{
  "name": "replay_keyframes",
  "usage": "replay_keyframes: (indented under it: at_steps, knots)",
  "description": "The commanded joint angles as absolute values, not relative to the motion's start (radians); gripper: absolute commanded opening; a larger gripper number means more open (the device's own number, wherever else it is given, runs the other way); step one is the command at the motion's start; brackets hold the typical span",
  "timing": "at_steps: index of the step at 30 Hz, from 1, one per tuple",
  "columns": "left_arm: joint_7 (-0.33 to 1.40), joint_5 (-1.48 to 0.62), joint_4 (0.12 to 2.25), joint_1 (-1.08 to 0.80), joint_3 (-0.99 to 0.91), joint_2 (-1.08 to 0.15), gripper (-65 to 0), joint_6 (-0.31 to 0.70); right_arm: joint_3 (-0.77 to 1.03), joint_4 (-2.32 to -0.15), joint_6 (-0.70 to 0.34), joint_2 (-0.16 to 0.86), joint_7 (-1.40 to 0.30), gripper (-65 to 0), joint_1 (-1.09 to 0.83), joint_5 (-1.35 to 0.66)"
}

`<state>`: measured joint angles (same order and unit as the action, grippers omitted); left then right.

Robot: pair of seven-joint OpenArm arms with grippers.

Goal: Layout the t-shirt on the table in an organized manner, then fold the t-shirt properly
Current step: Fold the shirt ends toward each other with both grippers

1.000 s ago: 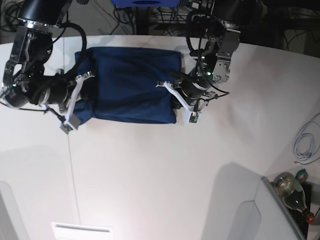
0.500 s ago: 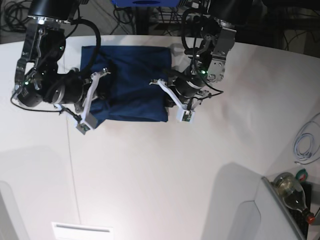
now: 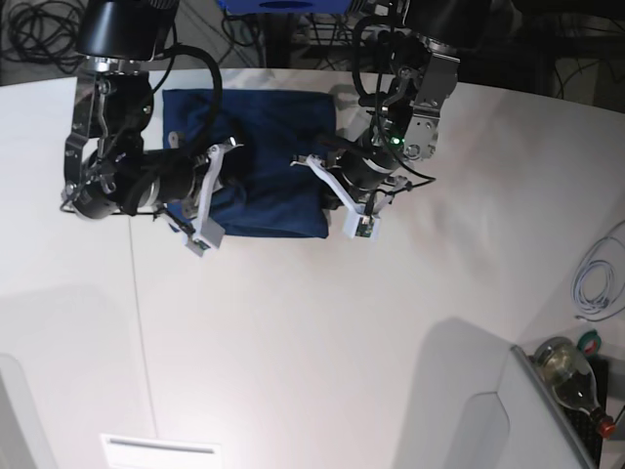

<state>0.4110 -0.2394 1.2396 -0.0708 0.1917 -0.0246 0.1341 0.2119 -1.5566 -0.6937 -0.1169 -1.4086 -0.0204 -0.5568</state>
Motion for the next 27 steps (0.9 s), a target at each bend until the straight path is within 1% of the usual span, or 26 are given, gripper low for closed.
replay_keyframes:
  at_steps: [1,6,17,21,24,27]
  knots:
    - [0.395,-0.248,1.259,-0.064,0.193,-0.021,-65.0,0.142,0.208,-1.561,-0.698,-0.124,-1.396,-64.2,0.008,-0.584]
    - [0.395,-0.248,1.259,-0.064,0.193,-0.021,-65.0,0.142,0.208,-1.508,-0.698,-0.127,-1.395,-64.2,0.042,-0.584]
    - [0.395,-0.248,1.259,-0.061,0.193,-0.019,-65.0,0.142,0.208,-1.503,-0.698,-0.140,-1.385,-64.2,0.073,-0.625]
    - [0.395,-0.248,1.259,-0.059,0.193,-0.008,-65.0,0.142,0.209,-1.437,-0.698,-0.140,-1.382,-64.2,0.093,-0.627]
    - [0.395,-0.248,1.259,-0.059,0.193,-0.008,-65.0,0.142,0.209,-1.374,-0.698,-0.142,-1.346,-64.2,0.111,-0.627]
    - [0.395,-0.248,1.259,-0.059,0.193,-0.008,-65.0,0.142,0.209,-1.366,-0.698,-0.142,-1.345,-64.2,0.107,-0.627]
